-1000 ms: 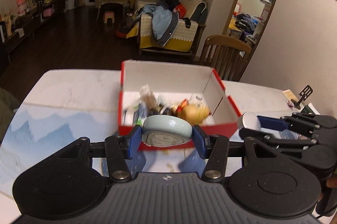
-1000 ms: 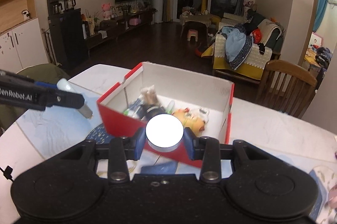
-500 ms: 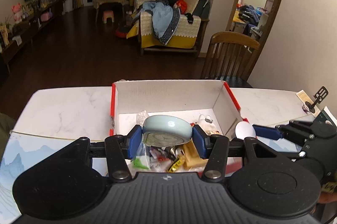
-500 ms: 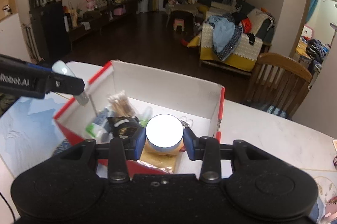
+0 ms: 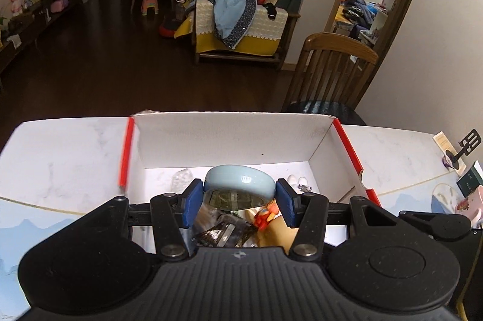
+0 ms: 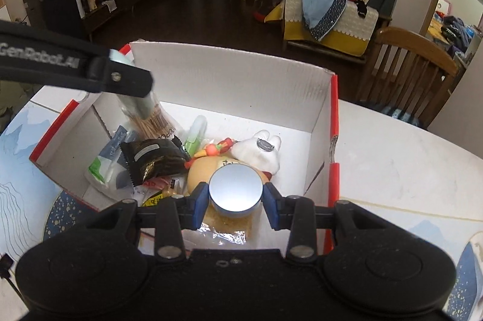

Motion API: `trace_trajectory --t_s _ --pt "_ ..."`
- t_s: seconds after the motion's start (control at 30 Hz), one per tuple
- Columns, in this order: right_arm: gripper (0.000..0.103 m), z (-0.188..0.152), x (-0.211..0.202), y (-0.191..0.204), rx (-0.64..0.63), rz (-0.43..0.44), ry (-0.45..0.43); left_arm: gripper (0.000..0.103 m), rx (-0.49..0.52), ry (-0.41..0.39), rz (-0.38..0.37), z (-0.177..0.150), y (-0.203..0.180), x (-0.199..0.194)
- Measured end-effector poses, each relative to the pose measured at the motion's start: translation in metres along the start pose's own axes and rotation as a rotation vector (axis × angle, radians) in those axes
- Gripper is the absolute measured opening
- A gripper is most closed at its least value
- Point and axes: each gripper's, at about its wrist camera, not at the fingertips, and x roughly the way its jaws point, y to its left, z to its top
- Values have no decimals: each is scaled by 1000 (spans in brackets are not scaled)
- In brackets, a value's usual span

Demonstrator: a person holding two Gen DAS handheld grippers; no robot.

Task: Organize objects
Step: 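Lower the dispenser and tin into the box and open both tools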

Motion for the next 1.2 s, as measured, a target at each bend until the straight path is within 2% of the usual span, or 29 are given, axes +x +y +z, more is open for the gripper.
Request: trace_trajectory --t_s 0.13,0.43,0.7,0.93,1.07,1.2 --pt "38 4 5 -1 9 8 11 51 -24 22 -35 -1 1 17" --pt "41 -2 15 -3 28 8 28 51 -2 103 -25 -13 4 44" --pt "56 -6 11 1 -12 11 4 51 17 146 -13 -28 10 55" --pt "63 -9 -1 4 -34 22 -28 52 33 163 8 -34 14 56" --pt "64 -11 -10 3 -39 33 -42 60 49 152 11 -37 15 51" --pt "64 -12 -20 0 -35 42 -57 61 88 127 26 -40 11 40"
